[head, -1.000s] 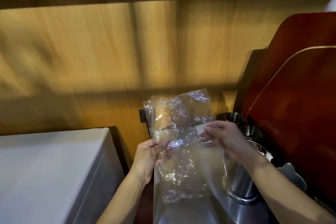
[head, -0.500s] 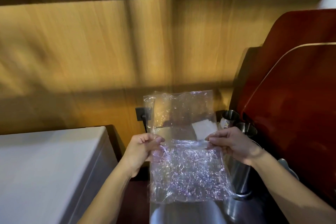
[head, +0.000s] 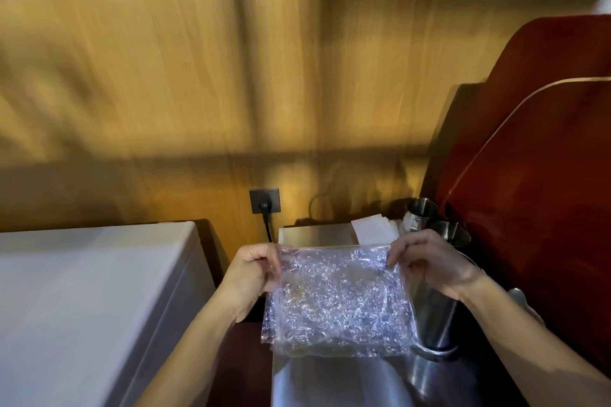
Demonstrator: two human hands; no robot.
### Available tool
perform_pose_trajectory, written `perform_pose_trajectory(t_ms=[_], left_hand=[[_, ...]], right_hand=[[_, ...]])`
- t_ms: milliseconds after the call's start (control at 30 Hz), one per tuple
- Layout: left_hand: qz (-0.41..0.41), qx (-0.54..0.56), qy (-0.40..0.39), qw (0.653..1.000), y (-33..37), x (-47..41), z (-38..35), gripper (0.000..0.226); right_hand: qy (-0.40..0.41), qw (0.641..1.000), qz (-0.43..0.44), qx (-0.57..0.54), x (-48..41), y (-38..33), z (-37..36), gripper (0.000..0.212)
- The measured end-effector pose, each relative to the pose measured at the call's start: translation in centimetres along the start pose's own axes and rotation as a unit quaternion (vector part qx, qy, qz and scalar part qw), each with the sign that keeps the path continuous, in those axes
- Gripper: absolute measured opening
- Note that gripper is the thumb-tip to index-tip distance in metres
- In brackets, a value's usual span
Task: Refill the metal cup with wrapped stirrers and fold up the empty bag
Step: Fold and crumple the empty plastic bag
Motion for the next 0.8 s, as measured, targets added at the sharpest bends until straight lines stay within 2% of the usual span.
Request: perform_pose_trajectory(t_ms=[133,200,233,300,400,467,533,600,667,733,800], left_hand=[[0.030,0.144,0.017,0.989,-1.3,0.2,0.3,0.035],[0.049,0.190,0.001,0.981,-1.9,0.3,0.3,0.012],[0.063,0.198,-0.014,0.978,-2.3,0.4,0.3,0.012],[0.103,0.161,-0.039,0.981,-3.2,0.5,0.1,0.031],[0.156,-0.003,-0.100,0.983,-4.1,0.8,-1.2,0.058],[0.176,-0.102,-0.186,0.961,-4.6,1.2,-3.5,0.062],[0.164,-0.102,-0.248,0.949,-5.3,1.4,-6.3,0.055],[0.131,-0.058,-0.222,0.964,-5.8,1.4,-8.1,0.038],[0.106,-0.051,-0.141,0.983,-6.1,1.3,-8.3,0.015],[0.108,-0.023,-0.078,0.991,-6.3,1.4,-7.6,0.010],[0.111,0.014,-0.021,0.994,-6.3,1.5,-6.3,0.002]], right_hand=[[-0.003,1.000,-0.006,0.000,0.1,-0.1,-0.8,0.012],[0.013,0.998,-0.014,0.058,0.2,0.0,-1.0,0.009],[0.017,0.995,-0.016,0.100,0.2,-0.1,-1.2,0.012],[-0.003,0.987,-0.013,0.161,0.3,-0.7,-2.0,0.028],[-0.093,0.978,-0.024,0.184,0.3,-1.4,-4.0,0.052],[-0.147,0.964,-0.047,0.214,0.0,-1.5,-5.3,0.066],[-0.184,0.949,-0.071,0.247,-0.6,-1.4,-6.5,0.073],[-0.192,0.939,-0.086,0.272,-1.3,-1.3,-7.4,0.073],[-0.167,0.931,-0.096,0.310,-1.9,-0.9,-7.3,0.072],[-0.106,0.938,-0.097,0.315,-2.2,-0.2,-6.1,0.074],[-0.029,0.960,-0.095,0.263,-1.8,0.6,-4.4,0.080]])
Point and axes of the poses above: each hand's wrist, its own x-axis away from the middle knuckle, its own z-axis out of the back of the hand, y = z × x, the point moved 6 cm from there along -x, towards the middle knuckle, and after that the axes turned 7 degrees about -y, right-handed, at the moved point
